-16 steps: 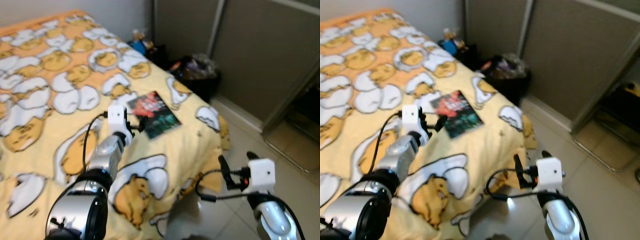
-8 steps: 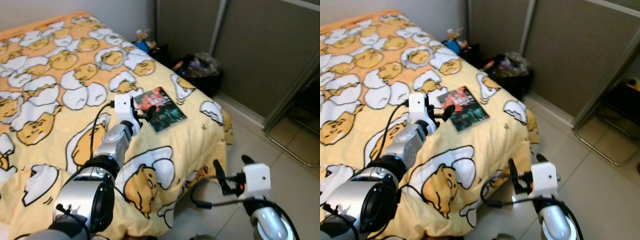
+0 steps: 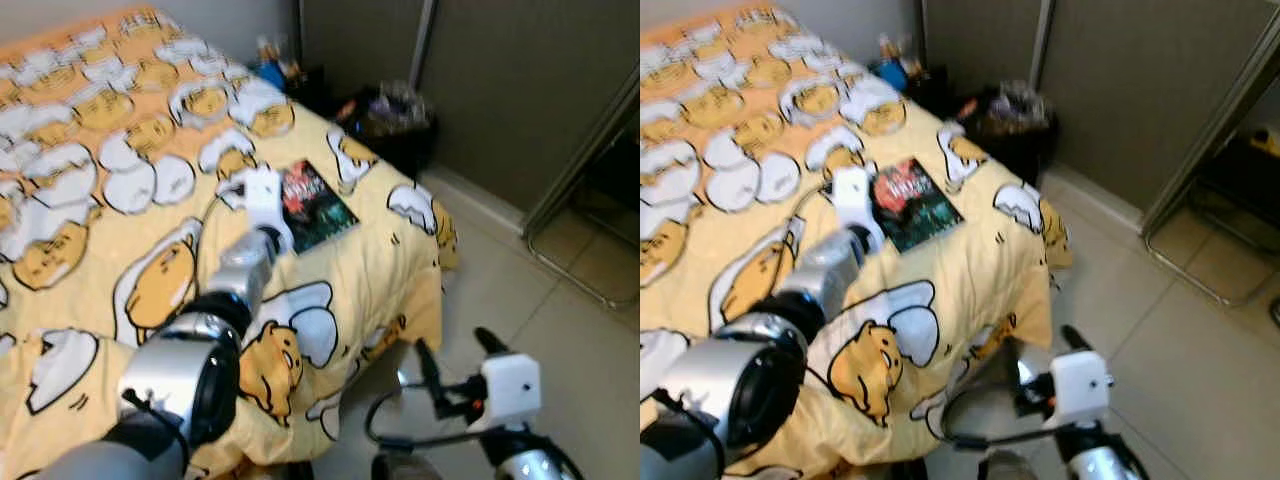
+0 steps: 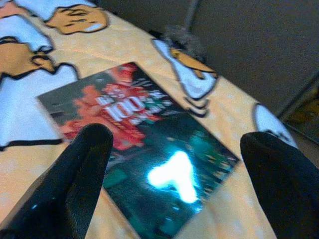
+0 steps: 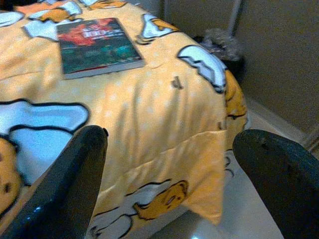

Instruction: Clean up the room

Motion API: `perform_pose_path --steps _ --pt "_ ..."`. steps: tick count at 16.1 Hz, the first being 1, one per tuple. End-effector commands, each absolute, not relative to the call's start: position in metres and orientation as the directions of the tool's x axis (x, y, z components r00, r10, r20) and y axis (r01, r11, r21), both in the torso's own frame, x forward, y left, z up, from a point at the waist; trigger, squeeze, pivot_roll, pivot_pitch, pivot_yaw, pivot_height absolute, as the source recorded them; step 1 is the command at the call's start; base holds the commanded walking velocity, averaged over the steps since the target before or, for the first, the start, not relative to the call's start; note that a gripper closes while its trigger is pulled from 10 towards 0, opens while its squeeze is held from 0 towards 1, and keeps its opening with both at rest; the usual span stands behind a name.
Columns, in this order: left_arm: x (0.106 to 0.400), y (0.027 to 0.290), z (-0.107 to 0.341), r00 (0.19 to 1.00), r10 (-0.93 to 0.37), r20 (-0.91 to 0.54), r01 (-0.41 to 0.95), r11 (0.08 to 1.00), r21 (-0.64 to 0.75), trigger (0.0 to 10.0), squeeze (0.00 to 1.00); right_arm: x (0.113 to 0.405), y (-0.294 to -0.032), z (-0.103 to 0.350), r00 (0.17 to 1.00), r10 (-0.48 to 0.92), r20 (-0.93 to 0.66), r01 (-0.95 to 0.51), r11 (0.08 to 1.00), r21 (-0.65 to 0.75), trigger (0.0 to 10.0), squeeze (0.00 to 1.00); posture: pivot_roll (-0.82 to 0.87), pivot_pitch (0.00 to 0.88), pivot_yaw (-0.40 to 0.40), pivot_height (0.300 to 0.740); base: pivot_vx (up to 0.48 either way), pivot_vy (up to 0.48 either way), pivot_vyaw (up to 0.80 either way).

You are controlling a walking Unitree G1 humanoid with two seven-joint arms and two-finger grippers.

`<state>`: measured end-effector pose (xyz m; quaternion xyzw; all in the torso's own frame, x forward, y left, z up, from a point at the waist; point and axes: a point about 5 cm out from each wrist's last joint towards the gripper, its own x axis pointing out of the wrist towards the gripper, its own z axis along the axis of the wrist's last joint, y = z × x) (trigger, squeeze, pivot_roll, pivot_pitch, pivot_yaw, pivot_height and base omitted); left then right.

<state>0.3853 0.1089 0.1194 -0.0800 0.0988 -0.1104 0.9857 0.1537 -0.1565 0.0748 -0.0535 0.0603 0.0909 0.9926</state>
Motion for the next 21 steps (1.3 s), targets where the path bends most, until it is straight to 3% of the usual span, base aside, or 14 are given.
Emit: perform_pose_path --steps 1,8,9,16,21 --pt "0.387 0.116 0.120 0.962 -0.197 -0.187 0.165 0.970 -0.176 10.0 0.00 0.153 -0.154 0.080 0.974 0.188 -0.124 -0.202 0.974 -0.105 10.0 0.00 -0.26 0.193 0.073 0.740 0.000 0.000 0.00" --pt "0.385 0.120 0.113 0.962 -0.153 -0.225 0.091 0.960 -0.265 10.0 0.00 0.132 -0.145 0.086 0.966 0.203 -0.160 -0.217 0.973 -0.077 10.0 0.00 -0.29 0.267 0.046 0.740 0.000 0.000 0.00" --pt "0.387 0.114 0.119 0.965 -0.182 -0.189 0.098 0.919 -0.381 10.0 0.00 0.128 -0.144 0.087 0.965 0.201 -0.169 -0.216 0.974 -0.073 10.0 0.00 -0.30 0.284 0.048 0.740 0.000 0.000 0.00" --pt "0.383 0.097 0.114 0.951 -0.235 -0.201 0.152 0.921 -0.359 10.0 0.00 0.117 -0.136 0.089 0.965 0.187 -0.185 -0.199 0.979 -0.048 10.0 0.00 -0.32 0.317 0.068 0.740 0.000 0.000 0.00" --pt "0.386 0.104 0.117 0.960 -0.190 -0.204 0.107 0.927 -0.359 10.0 0.00 0.117 -0.133 0.090 0.963 0.197 -0.183 -0.208 0.977 -0.046 10.0 0.00 -0.32 0.324 0.073 0.740 0.000 0.000 0.00"
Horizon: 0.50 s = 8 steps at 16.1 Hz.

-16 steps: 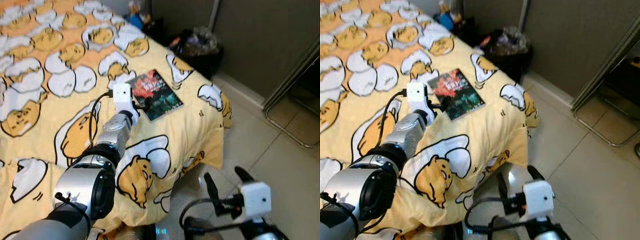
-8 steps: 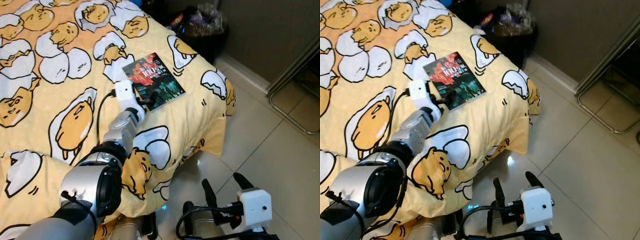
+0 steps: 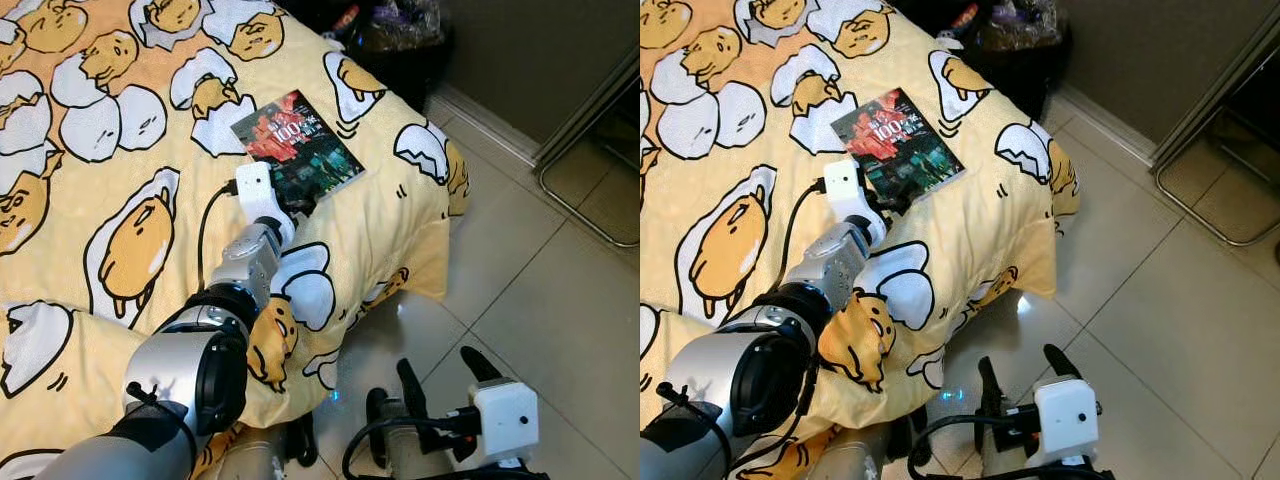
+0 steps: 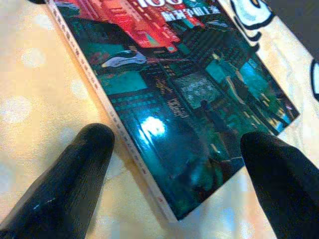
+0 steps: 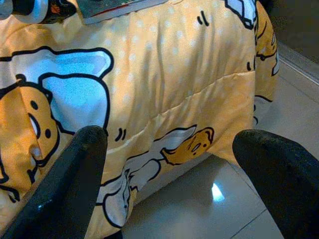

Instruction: Clean up the room

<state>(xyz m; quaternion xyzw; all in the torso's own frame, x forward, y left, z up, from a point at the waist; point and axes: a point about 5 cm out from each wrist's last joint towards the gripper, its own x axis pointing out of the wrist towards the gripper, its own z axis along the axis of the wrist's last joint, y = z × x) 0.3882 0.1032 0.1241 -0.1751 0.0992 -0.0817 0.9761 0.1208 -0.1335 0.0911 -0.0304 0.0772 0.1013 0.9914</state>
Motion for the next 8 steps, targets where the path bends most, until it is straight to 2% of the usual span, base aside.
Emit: perform_pose_path --steps 1,4,6,8 --pt "0.386 0.107 0.116 0.961 -0.179 -0.212 0.088 0.922 -0.378 10.0 0.00 0.117 -0.132 0.090 0.963 0.196 -0.184 -0.208 0.977 -0.045 10.0 0.00 -0.32 0.324 0.073 0.740 0.000 0.000 0.00" --pt "0.379 0.120 0.099 0.948 -0.120 -0.294 -0.064 0.834 -0.548 10.0 0.00 0.116 -0.131 0.089 0.962 0.197 -0.187 -0.208 0.977 -0.042 10.0 0.00 -0.32 0.327 0.074 0.740 0.000 0.000 0.00" --pt "0.378 0.120 0.096 0.945 -0.121 -0.304 -0.070 0.833 -0.550 10.0 0.00 0.116 -0.131 0.089 0.962 0.197 -0.188 -0.208 0.977 -0.042 10.0 0.00 -0.32 0.328 0.074 0.740 0.000 0.000 0.00" --pt "0.377 0.110 0.096 0.941 -0.172 -0.292 -0.011 0.846 -0.533 10.0 0.00 0.117 -0.130 0.088 0.962 0.196 -0.189 -0.207 0.977 -0.042 10.0 0.00 -0.32 0.327 0.076 0.740 0.000 0.000 0.00"
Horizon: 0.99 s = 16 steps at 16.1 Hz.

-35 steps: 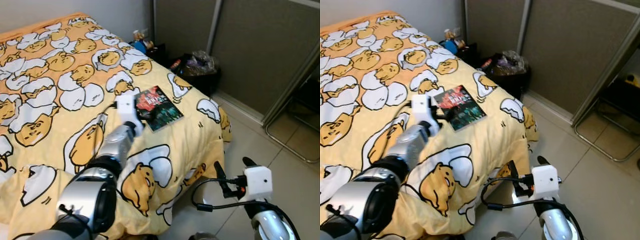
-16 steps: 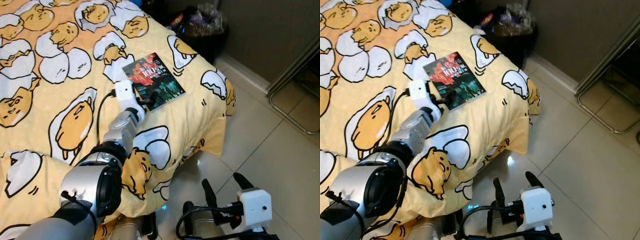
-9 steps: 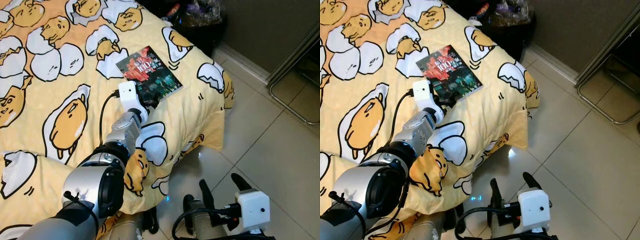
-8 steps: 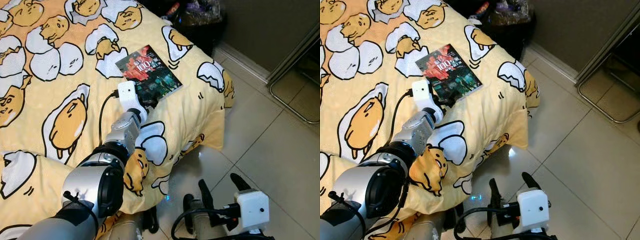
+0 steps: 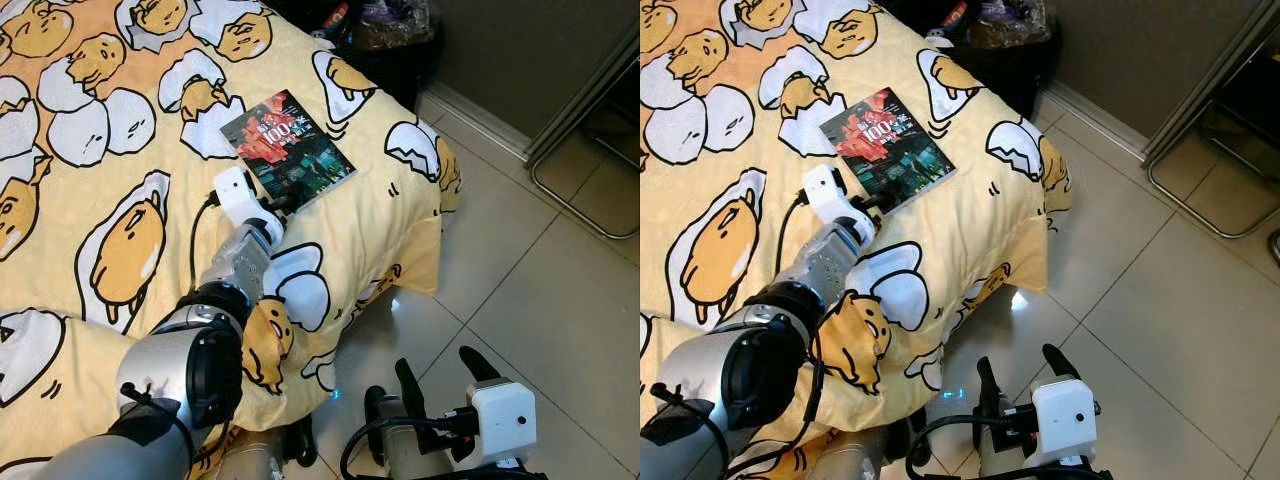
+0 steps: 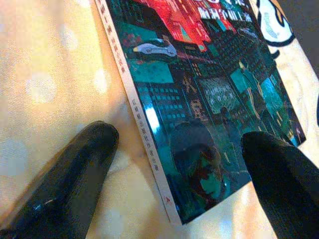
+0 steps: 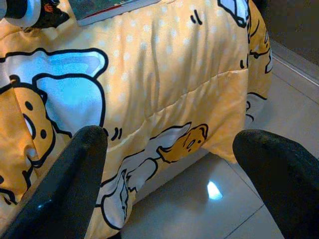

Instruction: Clean up the room

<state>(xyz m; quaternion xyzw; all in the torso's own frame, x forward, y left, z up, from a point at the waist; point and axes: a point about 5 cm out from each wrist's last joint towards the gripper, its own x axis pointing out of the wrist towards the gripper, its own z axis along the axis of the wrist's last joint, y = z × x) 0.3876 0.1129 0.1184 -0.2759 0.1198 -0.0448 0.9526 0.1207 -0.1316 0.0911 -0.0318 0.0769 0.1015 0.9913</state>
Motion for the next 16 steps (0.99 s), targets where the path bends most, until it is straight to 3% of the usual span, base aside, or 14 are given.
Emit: perform_pose_path --steps 1,6,13,14,16 --pt "0.377 0.108 0.097 0.941 -0.178 -0.288 -0.002 0.847 -0.532 10.0 0.00 0.117 -0.130 0.088 0.962 0.195 -0.189 -0.207 0.977 -0.042 10.0 0.00 -0.32 0.327 0.076 0.740 0.000 0.000 0.00" --pt "0.378 0.083 0.106 0.928 -0.299 -0.224 0.117 0.802 -0.586 10.0 0.00 0.118 -0.129 0.087 0.963 0.193 -0.185 -0.204 0.978 -0.040 10.0 0.00 -0.31 0.326 0.086 0.740 0.000 0.000 0.00" --pt "0.371 0.071 0.096 0.910 -0.322 -0.260 0.069 0.738 -0.672 9.8 0.00 0.118 -0.128 0.085 0.964 0.190 -0.189 -0.200 0.979 -0.040 10.0 0.00 -0.31 0.325 0.090 0.740 0.000 0.000 0.00" --pt "0.369 0.067 0.093 0.904 -0.337 -0.264 0.073 0.729 -0.681 7.4 0.00 0.118 -0.128 0.085 0.964 0.188 -0.189 -0.199 0.979 -0.040 10.0 0.00 -0.32 0.327 0.091 0.740 0.000 0.000 0.00" --pt "0.365 0.055 0.093 0.888 -0.386 -0.251 0.104 0.700 -0.707 0.0 0.00 0.117 -0.128 0.085 0.964 0.186 -0.190 -0.197 0.980 -0.039 10.0 0.00 -0.32 0.330 0.096 0.740 0.000 0.000 0.00"
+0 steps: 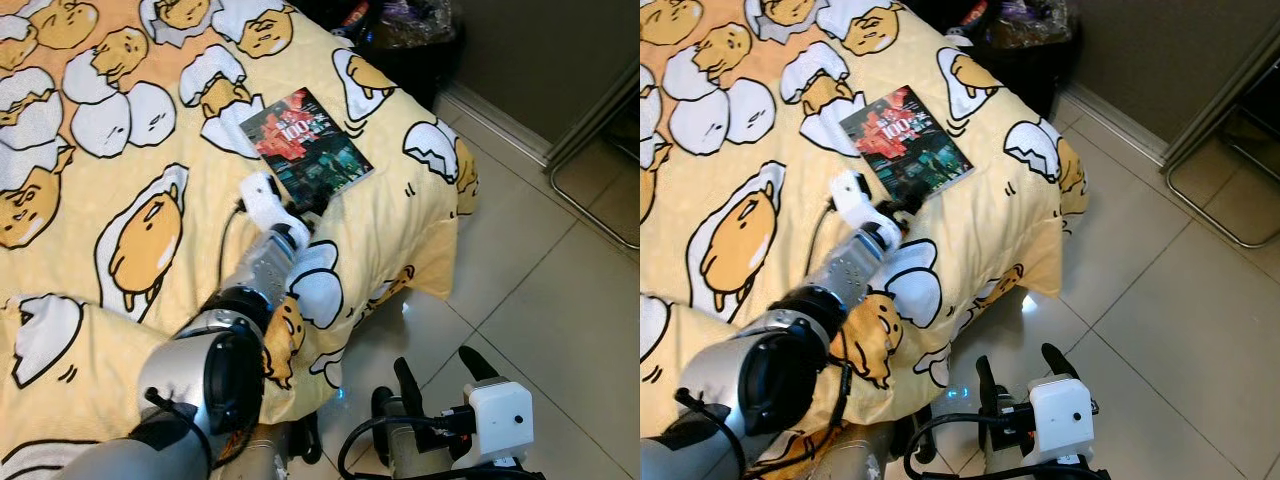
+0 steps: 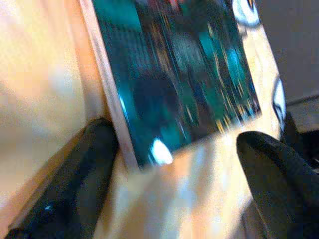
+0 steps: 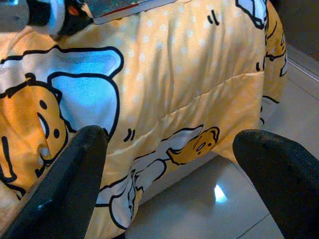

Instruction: Clean up the room

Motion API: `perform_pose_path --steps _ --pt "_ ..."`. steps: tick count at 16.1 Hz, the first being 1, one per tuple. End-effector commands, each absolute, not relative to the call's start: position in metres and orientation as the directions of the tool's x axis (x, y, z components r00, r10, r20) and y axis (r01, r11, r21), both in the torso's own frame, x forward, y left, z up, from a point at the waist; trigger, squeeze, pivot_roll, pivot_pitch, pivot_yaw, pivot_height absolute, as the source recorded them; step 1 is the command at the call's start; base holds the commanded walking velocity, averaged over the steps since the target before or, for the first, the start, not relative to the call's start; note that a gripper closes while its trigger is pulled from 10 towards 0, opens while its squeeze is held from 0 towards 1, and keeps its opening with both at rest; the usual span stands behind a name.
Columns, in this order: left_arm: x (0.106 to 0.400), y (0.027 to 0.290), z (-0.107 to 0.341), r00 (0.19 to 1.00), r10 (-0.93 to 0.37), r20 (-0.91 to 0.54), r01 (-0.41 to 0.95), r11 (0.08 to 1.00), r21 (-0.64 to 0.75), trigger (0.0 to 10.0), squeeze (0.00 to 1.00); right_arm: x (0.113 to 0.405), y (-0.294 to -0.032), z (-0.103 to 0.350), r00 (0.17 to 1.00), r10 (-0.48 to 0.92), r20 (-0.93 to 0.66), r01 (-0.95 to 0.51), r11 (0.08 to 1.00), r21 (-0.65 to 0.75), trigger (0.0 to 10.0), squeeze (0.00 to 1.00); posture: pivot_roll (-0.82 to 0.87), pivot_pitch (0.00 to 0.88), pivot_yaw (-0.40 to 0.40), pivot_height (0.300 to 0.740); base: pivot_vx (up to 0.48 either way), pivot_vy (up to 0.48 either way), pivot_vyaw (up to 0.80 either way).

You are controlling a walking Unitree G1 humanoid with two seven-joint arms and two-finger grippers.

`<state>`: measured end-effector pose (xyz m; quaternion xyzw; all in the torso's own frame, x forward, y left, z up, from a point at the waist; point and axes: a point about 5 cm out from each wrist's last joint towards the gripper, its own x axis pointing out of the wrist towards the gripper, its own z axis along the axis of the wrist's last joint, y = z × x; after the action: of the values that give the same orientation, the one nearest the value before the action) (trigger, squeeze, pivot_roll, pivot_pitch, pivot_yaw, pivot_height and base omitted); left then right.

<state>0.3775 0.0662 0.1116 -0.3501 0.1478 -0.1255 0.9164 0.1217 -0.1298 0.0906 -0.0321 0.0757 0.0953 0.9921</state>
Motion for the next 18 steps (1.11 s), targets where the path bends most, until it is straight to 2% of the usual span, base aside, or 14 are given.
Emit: perform_pose_path --steps 1,6,10,13,18 --pt "0.365 0.054 0.093 0.887 -0.389 -0.248 0.103 0.691 -0.715 0.0 0.00 0.117 -0.128 0.085 0.964 0.186 -0.190 -0.196 0.980 -0.039 10.0 0.00 -0.32 0.330 0.096 0.740 0.000 0.000 0.00" --pt "0.364 0.052 0.092 0.891 -0.386 -0.238 0.085 0.659 -0.747 0.0 0.00 0.116 -0.125 0.084 0.965 0.180 -0.192 -0.190 0.981 -0.034 10.0 0.00 -0.32 0.338 0.102 0.740 0.000 0.000 0.00" --pt "0.366 0.059 0.091 0.916 -0.323 -0.238 -0.003 0.587 -0.810 0.0 0.00 0.114 -0.125 0.084 0.965 0.174 -0.196 -0.184 0.982 -0.032 10.0 0.00 -0.32 0.343 0.102 0.740 0.000 0.000 0.00" --pt "0.366 0.073 0.086 0.931 -0.241 -0.273 -0.107 0.538 -0.836 0.0 0.00 0.112 -0.125 0.084 0.965 0.170 -0.200 -0.180 0.983 -0.031 10.0 0.00 -0.33 0.348 0.102 0.740 0.000 0.000 0.00" --pt "0.368 0.094 0.083 0.943 -0.136 -0.304 -0.204 0.483 -0.851 0.0 0.00 0.112 -0.126 0.083 0.964 0.166 -0.208 -0.176 0.984 -0.029 10.0 0.00 -0.33 0.352 0.097 0.740 0.000 0.000 0.00"
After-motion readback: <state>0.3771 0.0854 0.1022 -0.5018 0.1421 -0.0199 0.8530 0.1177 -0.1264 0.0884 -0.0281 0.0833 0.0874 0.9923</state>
